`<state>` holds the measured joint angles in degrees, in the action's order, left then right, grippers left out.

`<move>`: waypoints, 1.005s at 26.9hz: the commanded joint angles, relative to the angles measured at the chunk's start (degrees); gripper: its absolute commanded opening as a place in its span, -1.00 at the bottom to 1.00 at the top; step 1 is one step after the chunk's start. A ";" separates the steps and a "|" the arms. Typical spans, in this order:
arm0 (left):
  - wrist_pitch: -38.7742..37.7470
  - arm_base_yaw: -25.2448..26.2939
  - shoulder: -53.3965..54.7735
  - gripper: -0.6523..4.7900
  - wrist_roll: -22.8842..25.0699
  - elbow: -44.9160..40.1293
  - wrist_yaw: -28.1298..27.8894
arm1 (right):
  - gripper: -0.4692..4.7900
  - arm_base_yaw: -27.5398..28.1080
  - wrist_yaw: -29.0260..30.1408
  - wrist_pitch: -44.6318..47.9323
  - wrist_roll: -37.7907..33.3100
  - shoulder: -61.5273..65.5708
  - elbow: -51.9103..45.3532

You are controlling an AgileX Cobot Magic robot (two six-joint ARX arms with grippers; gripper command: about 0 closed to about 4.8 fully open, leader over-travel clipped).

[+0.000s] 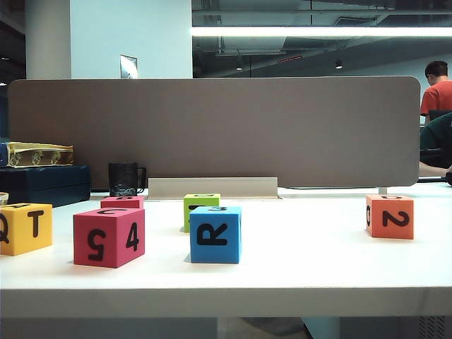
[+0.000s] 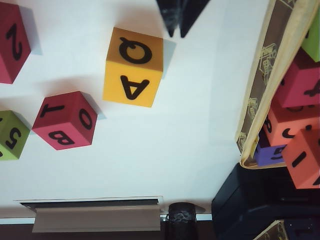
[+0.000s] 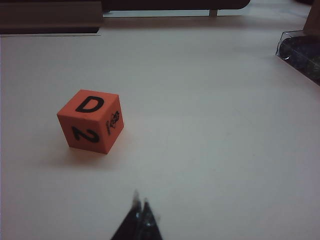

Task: Select the appropriate blocks from the scattered letter blocks on the table and arrange them in a row to spell out "ABCD".

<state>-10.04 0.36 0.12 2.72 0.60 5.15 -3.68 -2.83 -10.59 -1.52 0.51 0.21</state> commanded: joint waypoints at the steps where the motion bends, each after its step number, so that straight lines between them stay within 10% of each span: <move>1: -0.11 0.02 0.04 -0.78 -0.20 -0.04 0.15 | -0.82 -0.09 0.22 0.33 0.04 -0.68 -0.15; 27: 0.76 0.02 0.07 -0.78 -15.63 5.35 4.11 | -0.83 -0.68 5.55 5.64 -7.85 -0.48 2.95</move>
<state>-9.06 0.36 0.12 -12.73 5.13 8.97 -4.05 2.48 -5.41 -9.17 0.54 2.35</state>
